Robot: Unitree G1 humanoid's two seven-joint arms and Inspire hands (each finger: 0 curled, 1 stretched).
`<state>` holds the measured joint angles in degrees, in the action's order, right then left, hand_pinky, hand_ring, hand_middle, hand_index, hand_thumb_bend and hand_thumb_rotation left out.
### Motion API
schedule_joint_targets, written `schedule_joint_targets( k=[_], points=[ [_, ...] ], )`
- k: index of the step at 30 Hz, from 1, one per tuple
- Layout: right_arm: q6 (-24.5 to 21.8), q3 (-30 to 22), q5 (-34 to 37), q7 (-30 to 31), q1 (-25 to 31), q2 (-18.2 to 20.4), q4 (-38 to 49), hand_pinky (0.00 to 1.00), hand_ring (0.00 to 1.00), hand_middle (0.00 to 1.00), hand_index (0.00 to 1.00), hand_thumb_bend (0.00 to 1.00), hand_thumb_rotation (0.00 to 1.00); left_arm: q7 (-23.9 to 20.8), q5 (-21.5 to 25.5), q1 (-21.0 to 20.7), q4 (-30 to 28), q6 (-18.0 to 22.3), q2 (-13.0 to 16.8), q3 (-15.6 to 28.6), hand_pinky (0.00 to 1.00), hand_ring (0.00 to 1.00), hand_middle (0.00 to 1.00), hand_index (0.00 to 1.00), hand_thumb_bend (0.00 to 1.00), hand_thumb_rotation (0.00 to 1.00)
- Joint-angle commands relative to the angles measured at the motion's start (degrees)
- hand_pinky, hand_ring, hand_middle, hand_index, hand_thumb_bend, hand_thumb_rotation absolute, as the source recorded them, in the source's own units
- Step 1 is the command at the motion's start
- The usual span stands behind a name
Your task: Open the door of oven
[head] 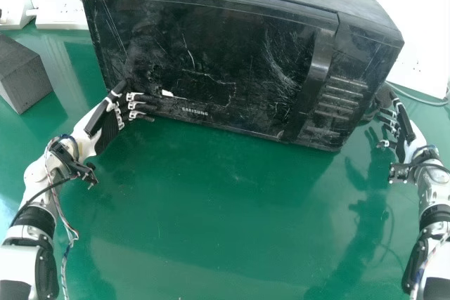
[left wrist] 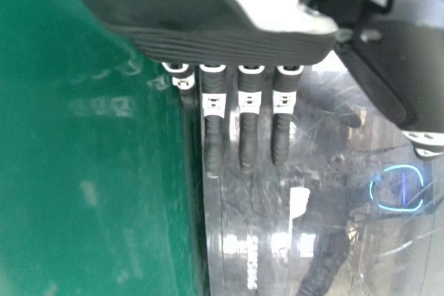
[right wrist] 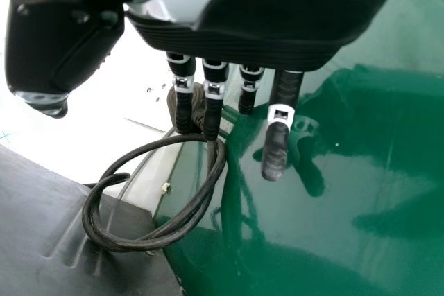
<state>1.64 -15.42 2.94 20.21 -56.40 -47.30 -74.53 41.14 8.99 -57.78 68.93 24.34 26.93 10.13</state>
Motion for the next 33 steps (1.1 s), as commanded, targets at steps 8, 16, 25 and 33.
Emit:
schedule_joint_targets(
  k=[8,16,25,33],
  points=[
    [-3.57,1.15,-1.75,0.16,3.49,1.45,-2.45,0.73,0.79,0.86,0.87,0.84,1.00,-2.75,-1.45,2.41,1.96,-0.47,-0.78,-0.06,0.46,0.58,0.67,0.69,0.94,0.85],
    [-3.31,1.21,-1.73,0.37,3.56,1.36,-2.36,0.71,0.80,0.86,0.88,0.83,1.00,-2.55,-1.19,2.29,2.18,-0.40,-1.00,0.04,0.44,0.57,0.67,0.68,0.95,0.85],
    [-3.49,0.78,-1.30,0.44,3.61,1.39,-2.40,0.76,0.82,0.86,0.88,0.82,1.00,6.46,2.88,1.55,1.72,-4.96,-1.10,2.42,0.48,0.67,0.76,0.77,1.00,0.83],
    [-3.75,0.34,-0.94,0.55,3.62,1.34,-2.42,0.77,0.82,0.84,0.88,0.84,1.00,11.90,5.79,2.86,-3.58,-5.97,-2.29,3.44,0.54,0.78,0.87,0.87,1.00,0.85]
  ],
)
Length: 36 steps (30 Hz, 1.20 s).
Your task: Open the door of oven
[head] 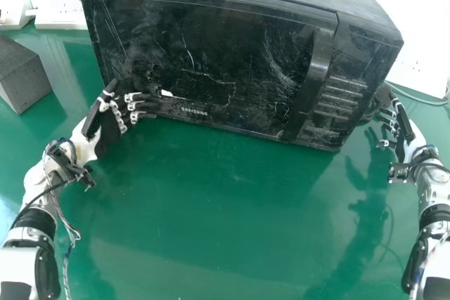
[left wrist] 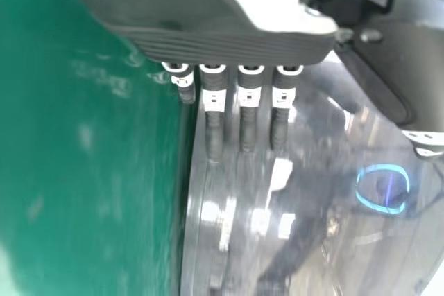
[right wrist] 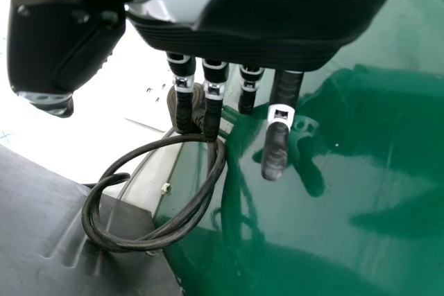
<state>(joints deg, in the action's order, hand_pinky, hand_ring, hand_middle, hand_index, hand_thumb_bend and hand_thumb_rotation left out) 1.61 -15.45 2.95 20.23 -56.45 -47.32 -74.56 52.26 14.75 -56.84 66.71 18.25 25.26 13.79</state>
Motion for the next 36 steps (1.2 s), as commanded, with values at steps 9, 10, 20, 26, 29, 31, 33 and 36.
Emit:
schedule_joint_targets(
  k=[9,10,20,26,29,31,33,36],
  points=[
    [-3.37,0.29,-1.06,0.64,3.94,1.32,-2.45,0.78,0.83,0.87,0.89,0.85,1.00,3.46,1.54,3.94,-7.20,-1.50,-2.09,0.28,0.61,0.85,0.93,0.97,1.00,0.86],
    [-3.61,0.19,-0.97,0.67,3.92,1.30,-2.50,0.76,0.81,0.86,0.88,0.85,1.00,3.94,1.83,4.13,-7.58,-1.59,-2.23,0.47,0.61,0.85,0.94,0.98,1.00,0.87],
    [-3.51,-0.01,-0.94,0.28,4.09,1.43,-2.39,0.72,0.80,0.86,0.87,0.84,1.00,7.34,3.53,6.35,-12.41,-2.01,-3.25,0.20,0.54,0.80,0.92,0.96,1.00,0.86],
    [-3.63,0.02,-0.94,0.32,4.12,1.40,-2.31,0.72,0.80,0.87,0.88,0.84,1.00,8.80,5.13,7.63,-15.43,-3.65,-3.79,0.15,0.52,0.78,0.92,0.94,1.00,0.82],
    [-3.28,0.25,-1.23,-0.12,4.15,1.38,-2.26,0.71,0.79,0.86,0.88,0.83,1.00,9.18,5.76,8.30,-17.32,-4.34,-4.13,0.12,0.52,0.78,0.92,0.95,1.00,0.82],
    [-3.50,0.14,-1.11,-0.11,4.13,1.38,-2.32,0.72,0.80,0.87,0.89,0.82,1.00,9.40,6.04,8.52,-18.04,-4.80,-4.32,0.12,0.53,0.79,0.93,0.95,1.00,0.82],
    [-3.53,0.22,-1.19,-0.09,4.06,1.37,-2.34,0.69,0.78,0.87,0.89,0.84,1.00,9.62,6.52,8.47,-17.91,-5.17,-4.49,0.23,0.53,0.79,0.92,0.95,1.00,0.82],
    [-3.76,-0.05,-0.94,-0.34,3.92,1.40,-2.36,0.72,0.80,0.86,0.88,0.84,1.00,10.31,7.34,8.41,-18.36,-6.25,-4.64,0.13,0.54,0.79,0.91,0.94,1.00,0.81]
  ],
)
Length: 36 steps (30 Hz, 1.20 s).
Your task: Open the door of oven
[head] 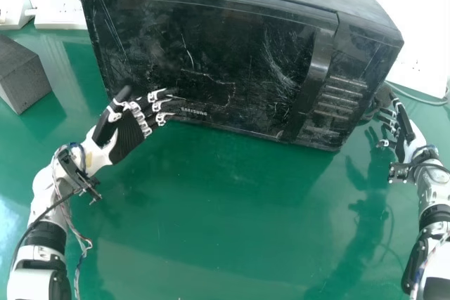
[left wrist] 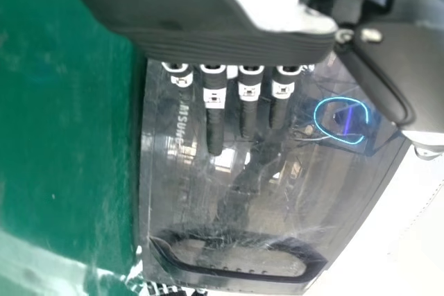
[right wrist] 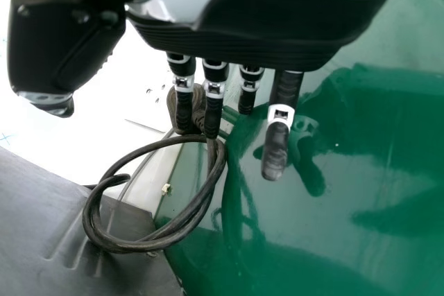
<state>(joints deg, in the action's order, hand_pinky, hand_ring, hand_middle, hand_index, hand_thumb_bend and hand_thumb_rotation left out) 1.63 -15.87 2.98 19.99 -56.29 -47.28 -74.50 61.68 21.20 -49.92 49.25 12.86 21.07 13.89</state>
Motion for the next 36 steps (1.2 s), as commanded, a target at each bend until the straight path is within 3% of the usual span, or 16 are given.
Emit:
schedule_joint_targets(
  k=[1,5,8,14,18,19,22,26,31,36],
  points=[
    [-3.81,0.21,-0.80,0.06,3.77,1.36,-2.43,0.74,0.82,0.87,0.88,0.85,1.00,0.91,1.08,1.67,-1.63,-1.19,-0.58,-0.05,0.54,0.80,0.91,0.94,1.00,0.80],
    [-4.04,0.13,-0.87,0.24,3.70,1.30,-2.48,0.77,0.85,0.87,0.88,0.85,1.00,1.83,2.06,2.25,-3.24,-2.75,-0.86,0.07,0.54,0.80,0.91,0.94,1.00,0.79],
    [-3.84,0.22,-1.00,0.46,3.73,1.26,-2.42,0.76,0.83,0.86,0.87,0.83,1.00,1.95,3.14,2.95,-5.19,-4.03,-1.25,0.05,0.57,0.84,0.92,0.93,1.00,0.79],
    [-3.87,0.03,-0.95,0.31,3.75,1.24,-2.41,0.73,0.81,0.85,0.86,0.86,1.00,-0.03,5.12,5.88,-12.81,-7.89,-2.41,-0.07,0.61,0.89,0.93,0.93,1.00,0.80],
    [-3.85,-0.14,-0.90,0.46,3.80,1.21,-2.46,0.76,0.82,0.86,0.87,0.84,1.00,0.04,6.41,7.15,-16.07,-9.65,-2.94,-0.13,0.67,0.94,0.95,0.93,1.00,0.82],
    [-3.80,-0.16,-0.91,0.43,3.79,1.22,-2.44,0.69,0.78,0.84,0.86,0.84,1.00,0.05,6.53,7.41,-16.68,-10.08,-2.98,-0.18,0.70,0.95,0.95,0.93,1.00,0.82],
    [-3.77,0.10,-1.23,0.21,3.73,1.21,-2.43,0.69,0.78,0.84,0.85,0.86,1.00,0.36,7.16,8.00,-18.02,-11.22,-3.03,-0.39,0.76,0.97,0.96,0.93,1.00,0.82],
    [-3.99,-0.09,-1.03,0.37,3.70,1.19,-2.49,0.75,0.83,0.85,0.86,0.86,1.00,1.02,7.35,8.43,-18.82,-10.56,-3.14,-0.52,0.75,1.00,0.98,0.93,1.00,0.81],
    [-3.79,-0.21,-0.98,0.44,3.85,1.11,-2.53,0.70,0.77,0.83,0.85,0.85,1.00,0.10,8.04,9.74,-22.27,-11.38,-3.75,-0.52,0.78,1.00,0.97,0.89,1.00,0.81],
    [-3.78,0.17,-1.39,0.26,3.73,1.15,-2.52,0.72,0.80,0.84,0.85,0.87,1.00,-0.47,8.70,11.09,-25.44,-12.14,-4.32,-0.63,0.82,1.00,0.98,0.88,1.00,0.80]
  ],
)
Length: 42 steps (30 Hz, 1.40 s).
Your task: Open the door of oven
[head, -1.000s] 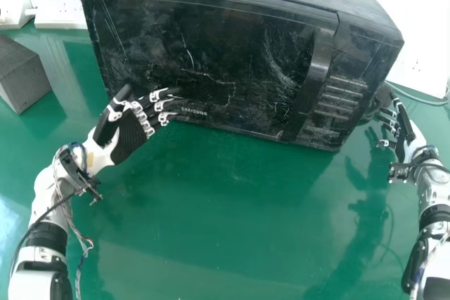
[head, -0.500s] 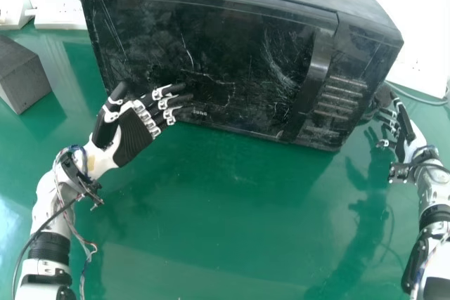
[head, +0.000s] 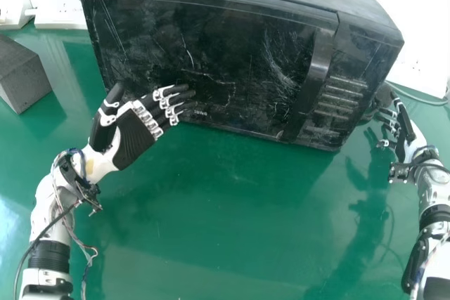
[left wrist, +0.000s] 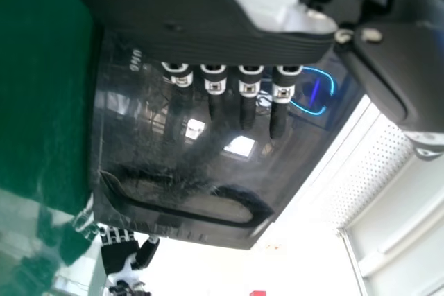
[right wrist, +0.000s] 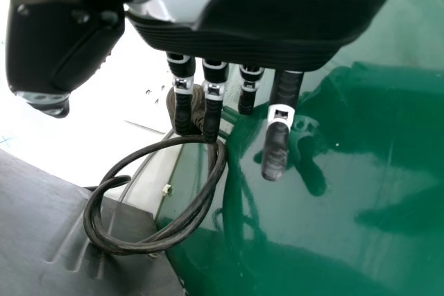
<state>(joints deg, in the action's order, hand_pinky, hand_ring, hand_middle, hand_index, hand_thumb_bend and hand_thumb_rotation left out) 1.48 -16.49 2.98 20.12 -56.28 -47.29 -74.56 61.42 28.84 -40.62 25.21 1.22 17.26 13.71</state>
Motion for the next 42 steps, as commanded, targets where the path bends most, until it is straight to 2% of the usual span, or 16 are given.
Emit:
schedule_joint_targets(
  k=[1,4,7,10,15,17,20,24,31,33,35,39,42],
  points=[
    [-3.73,0.86,-1.44,0.11,3.67,1.15,-2.47,0.73,0.82,0.85,0.86,0.85,1.00,-0.39,1.00,2.01,-1.91,-0.59,-0.51,-0.54,0.84,1.00,0.99,0.88,1.00,0.80],
    [-3.73,0.97,-1.53,-0.11,3.63,1.20,-2.47,0.70,0.80,0.85,0.85,0.88,1.00,-0.34,0.93,2.31,-2.68,-0.52,-0.39,-0.91,0.87,1.00,0.99,0.89,1.00,0.81],
    [-3.76,0.80,-1.28,-0.11,3.58,1.28,-2.43,0.72,0.80,0.84,0.85,0.86,1.00,-0.94,-0.08,2.90,-3.84,1.64,-0.71,-1.60,0.85,1.00,0.99,0.88,1.00,0.81],
    [-3.77,1.13,-1.55,-0.09,3.50,1.28,-2.41,0.74,0.81,0.84,0.85,0.87,1.00,-1.33,0.06,3.33,-4.69,1.95,-0.95,-2.17,0.86,1.00,1.00,0.87,1.00,0.79],
    [-3.74,0.74,-1.13,0.06,3.50,1.31,-2.42,0.76,0.83,0.85,0.85,0.84,1.00,-5.14,-0.66,4.85,-8.86,1.40,-2.05,-3.36,0.86,1.00,1.00,0.95,1.00,0.80],
    [-3.63,0.72,-1.12,0.13,3.51,1.31,-2.39,0.72,0.80,0.83,0.84,0.82,1.00,-6.00,-0.65,5.19,-10.05,1.24,-2.37,-3.85,0.86,1.00,1.00,0.98,1.00,0.80],
    [-3.70,0.82,-1.21,0.12,3.43,1.27,-2.34,0.72,0.80,0.84,0.85,0.84,1.00,-6.63,-0.06,5.33,-11.32,0.99,-2.96,-4.46,0.89,1.00,1.00,0.98,1.00,0.80],
    [-3.69,0.74,-1.11,0.54,3.47,1.21,-2.33,0.73,0.80,0.83,0.84,0.82,1.00,-7.41,0.20,5.39,-12.56,0.11,-3.31,-4.92,0.78,1.00,1.00,1.00,1.00,0.79],
    [-3.58,0.75,-1.12,0.46,3.55,1.21,-2.29,0.73,0.79,0.83,0.84,0.83,1.00,-8.73,-0.11,5.11,-13.45,0.31,-3.77,-5.00,0.84,1.00,1.00,1.00,1.00,0.75],
    [-3.52,0.48,-0.87,0.86,3.64,1.18,-2.33,0.77,0.82,0.85,0.86,0.81,1.00,-8.11,0.43,4.71,-12.64,0.32,-3.83,-4.80,0.89,1.00,1.00,1.00,1.00,0.73],
    [-3.87,0.19,-0.65,0.63,3.56,1.19,-2.35,0.75,0.80,0.84,0.86,0.83,1.00,-7.91,0.42,4.47,-12.37,0.57,-3.88,-4.80,0.93,1.00,1.00,1.00,1.00,0.71],
    [-3.93,0.00,-0.55,1.09,3.56,1.18,-2.37,0.76,0.80,0.83,0.86,0.85,1.00,-8.32,0.18,4.49,-13.17,0.61,-4.20,-5.10,0.89,1.00,1.00,1.00,1.00,0.71],
    [-4.05,-0.18,-0.47,1.13,3.53,1.21,-2.41,0.74,0.79,0.84,0.87,0.83,1.00,-7.73,0.82,4.24,-13.44,-0.53,-4.09,-5.40,0.92,1.00,1.00,1.00,1.00,0.71]
  ],
)
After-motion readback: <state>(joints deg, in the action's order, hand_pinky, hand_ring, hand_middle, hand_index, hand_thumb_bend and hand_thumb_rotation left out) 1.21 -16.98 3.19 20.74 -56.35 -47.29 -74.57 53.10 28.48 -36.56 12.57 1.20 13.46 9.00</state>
